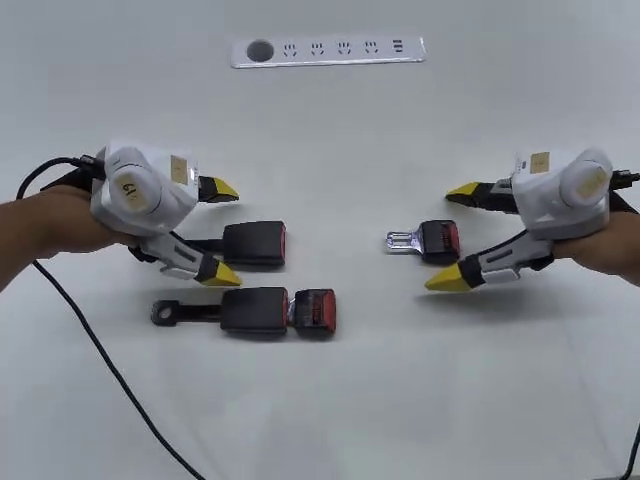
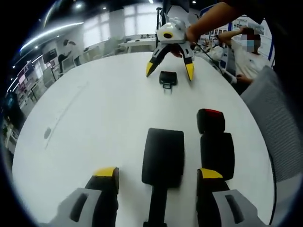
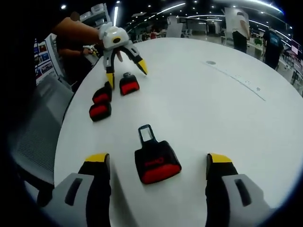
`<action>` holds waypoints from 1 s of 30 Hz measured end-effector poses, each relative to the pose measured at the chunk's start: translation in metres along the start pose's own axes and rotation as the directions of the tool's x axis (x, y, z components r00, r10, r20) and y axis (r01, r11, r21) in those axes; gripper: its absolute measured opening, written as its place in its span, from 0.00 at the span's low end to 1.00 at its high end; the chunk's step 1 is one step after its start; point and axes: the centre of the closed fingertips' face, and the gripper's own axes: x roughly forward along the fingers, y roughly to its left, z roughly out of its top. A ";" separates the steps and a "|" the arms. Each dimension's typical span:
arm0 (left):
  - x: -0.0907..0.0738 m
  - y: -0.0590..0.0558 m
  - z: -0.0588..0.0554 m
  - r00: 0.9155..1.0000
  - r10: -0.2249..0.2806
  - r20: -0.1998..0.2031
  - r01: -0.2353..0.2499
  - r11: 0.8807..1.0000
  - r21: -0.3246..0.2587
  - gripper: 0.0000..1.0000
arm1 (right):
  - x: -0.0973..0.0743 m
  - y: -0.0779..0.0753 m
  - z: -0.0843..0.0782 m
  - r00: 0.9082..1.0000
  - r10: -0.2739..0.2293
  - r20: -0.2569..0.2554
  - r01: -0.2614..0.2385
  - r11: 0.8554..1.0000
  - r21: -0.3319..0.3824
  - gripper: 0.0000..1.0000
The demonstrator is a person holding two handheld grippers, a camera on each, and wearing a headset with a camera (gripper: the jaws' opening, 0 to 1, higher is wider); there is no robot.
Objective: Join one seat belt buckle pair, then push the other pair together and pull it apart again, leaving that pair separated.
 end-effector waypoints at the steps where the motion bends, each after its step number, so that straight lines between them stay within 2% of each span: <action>1: 0.001 -0.002 0.000 1.000 -0.009 0.002 0.009 1.000 0.006 0.66 | -0.001 0.001 0.000 1.000 0.005 -0.003 -0.005 1.000 -0.010 0.83; 2: 0.002 -0.002 0.000 1.000 -0.008 0.001 0.008 1.000 0.006 0.66 | -0.001 0.002 0.001 1.000 0.005 -0.004 -0.005 1.000 -0.013 0.82; 4: 0.001 0.000 0.000 1.000 0.000 0.005 0.000 1.000 0.009 0.65 | -0.002 0.000 -0.004 1.000 0.003 -0.021 -0.004 0.998 -0.070 0.78; 7: 0.001 0.003 0.003 1.000 0.002 0.013 -0.002 1.000 0.011 0.61 | -0.003 -0.001 -0.003 1.000 0.004 -0.011 -0.005 0.998 -0.061 0.73; 10: 0.001 0.003 0.006 1.000 -0.009 0.001 0.009 0.999 0.043 0.58 | -0.003 0.003 -0.004 1.000 0.010 -0.027 -0.013 0.995 -0.101 0.65; 13: 0.002 0.004 0.007 1.000 -0.012 0.002 0.012 0.999 0.044 0.57 | -0.006 0.006 -0.004 0.999 0.012 -0.033 -0.016 0.991 -0.130 0.61; 16: 0.003 -0.003 0.012 1.000 -0.030 -0.001 0.030 0.997 0.068 0.51 | -0.004 0.005 -0.003 0.999 0.014 -0.039 -0.018 0.994 -0.111 0.53; 18: 0.003 -0.001 0.011 1.000 -0.024 0.002 0.024 0.998 0.060 0.50 | -0.003 0.003 -0.005 0.999 0.011 -0.042 -0.017 0.988 -0.151 0.51; 22: 0.004 0.000 0.009 0.999 -0.036 -0.007 0.037 0.997 0.074 0.41 | -0.002 -0.003 -0.003 1.000 0.008 -0.030 -0.012 0.994 -0.113 0.46; 25: 0.004 0.000 0.008 0.999 -0.037 -0.007 0.037 0.997 0.067 0.36 | 0.000 -0.002 -0.002 0.999 0.004 -0.034 -0.009 0.990 -0.144 0.43; 27: 0.005 0.000 0.009 0.999 -0.038 -0.007 0.038 0.998 0.057 0.34 | 0.000 -0.004 -0.003 0.999 -0.005 -0.039 -0.001 0.990 -0.140 0.38; 30: 0.007 0.000 0.009 0.999 -0.035 -0.005 0.035 0.998 0.054 0.34 | 0.003 -0.007 -0.003 0.999 -0.014 -0.038 0.008 0.992 -0.128 0.37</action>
